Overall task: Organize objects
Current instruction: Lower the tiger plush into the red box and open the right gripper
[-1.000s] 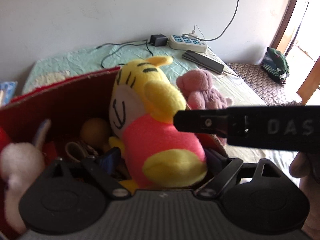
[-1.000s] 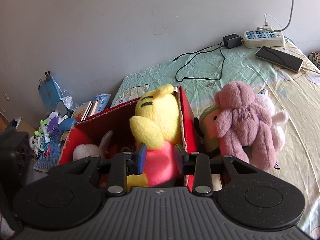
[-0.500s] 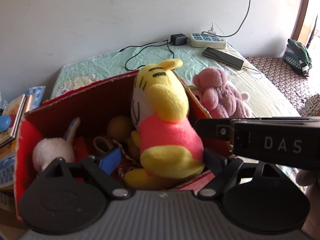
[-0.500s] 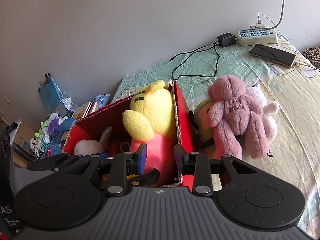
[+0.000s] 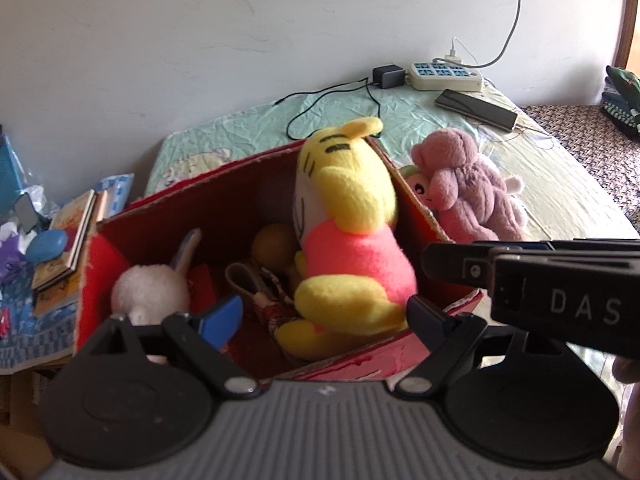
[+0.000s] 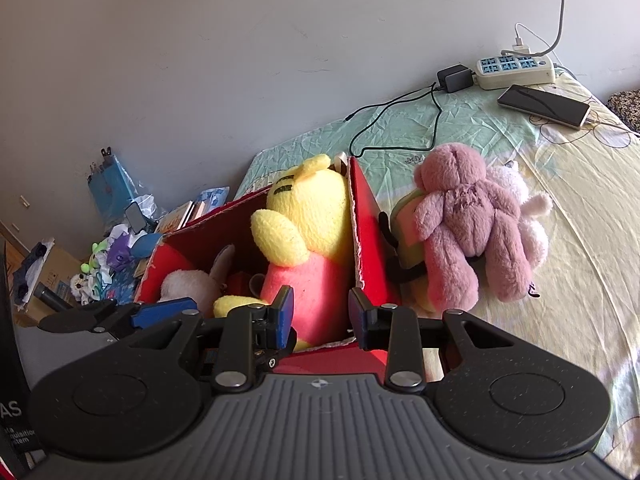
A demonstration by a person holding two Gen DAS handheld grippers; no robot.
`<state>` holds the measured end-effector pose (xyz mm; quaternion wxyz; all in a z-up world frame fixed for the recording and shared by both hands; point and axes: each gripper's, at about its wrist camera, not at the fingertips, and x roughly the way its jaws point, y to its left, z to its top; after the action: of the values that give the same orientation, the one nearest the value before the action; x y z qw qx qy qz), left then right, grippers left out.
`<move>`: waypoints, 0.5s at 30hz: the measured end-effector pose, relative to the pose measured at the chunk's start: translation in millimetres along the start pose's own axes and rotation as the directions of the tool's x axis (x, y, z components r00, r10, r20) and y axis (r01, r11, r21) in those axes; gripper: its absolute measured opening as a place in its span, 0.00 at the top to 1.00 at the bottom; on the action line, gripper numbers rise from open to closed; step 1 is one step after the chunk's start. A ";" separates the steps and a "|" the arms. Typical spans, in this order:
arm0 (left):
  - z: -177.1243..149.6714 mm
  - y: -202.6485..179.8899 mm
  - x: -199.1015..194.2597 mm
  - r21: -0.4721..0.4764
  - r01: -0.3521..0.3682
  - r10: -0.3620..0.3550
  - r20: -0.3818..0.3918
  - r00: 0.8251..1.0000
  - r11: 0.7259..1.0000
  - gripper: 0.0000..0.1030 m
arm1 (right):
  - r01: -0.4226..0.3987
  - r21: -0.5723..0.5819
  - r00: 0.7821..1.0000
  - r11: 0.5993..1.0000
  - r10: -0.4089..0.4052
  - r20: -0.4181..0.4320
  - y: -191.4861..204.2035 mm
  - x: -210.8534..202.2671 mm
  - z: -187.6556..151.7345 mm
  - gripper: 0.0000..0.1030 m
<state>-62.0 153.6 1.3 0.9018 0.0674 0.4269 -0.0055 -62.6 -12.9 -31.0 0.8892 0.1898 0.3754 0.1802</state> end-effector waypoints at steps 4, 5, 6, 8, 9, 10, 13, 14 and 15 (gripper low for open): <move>-2.0 -1.9 -6.5 -0.003 -0.029 0.029 0.007 1.000 1.000 0.02 | -0.012 -0.003 1.000 1.000 0.012 0.001 0.0 -3.5 -2.1 0.67; -1.9 -2.8 -8.3 -0.002 -0.035 0.035 0.010 0.999 0.999 0.02 | -0.015 -0.002 1.000 1.000 0.015 0.002 -0.4 -4.8 -2.4 0.67; -2.0 -3.3 -10.4 -0.003 -0.038 0.038 0.015 0.999 0.999 0.02 | -0.019 -0.001 1.000 1.000 0.019 0.004 -0.9 -6.1 -2.4 0.67; -1.2 -4.1 -13.3 -0.007 -0.049 0.049 0.019 0.999 0.999 0.02 | -0.026 0.002 1.000 1.000 0.026 0.008 -1.5 -8.6 -1.9 0.67; -0.8 -4.8 -14.3 -0.007 -0.054 0.054 0.019 0.998 0.999 0.02 | -0.029 0.002 1.000 1.000 0.029 0.011 -2.1 -9.9 -1.8 0.67; -0.3 -5.8 -14.9 -0.007 -0.058 0.058 0.017 0.998 0.998 0.02 | -0.030 0.003 0.999 1.000 0.030 0.013 -2.8 -11.3 -1.6 0.67; 1.3 -9.0 -15.9 -0.006 -0.070 0.070 0.012 0.997 0.998 0.02 | -0.035 0.006 0.999 0.999 0.035 0.019 -5.9 -15.0 -0.3 0.67; 1.9 -10.0 -16.3 -0.008 -0.070 0.070 0.011 0.998 0.998 0.02 | -0.036 0.008 0.999 0.999 0.035 0.021 -7.3 -16.2 0.1 0.67; 2.1 -11.0 -16.9 -0.010 -0.069 0.069 0.010 0.998 0.998 0.02 | -0.036 0.010 0.999 0.999 0.036 0.022 -8.7 -17.3 0.5 0.67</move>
<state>-71.9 141.6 14.4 0.9039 0.0778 0.4197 0.0272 -72.0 -28.5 -24.4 0.8889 0.2031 0.3629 0.1923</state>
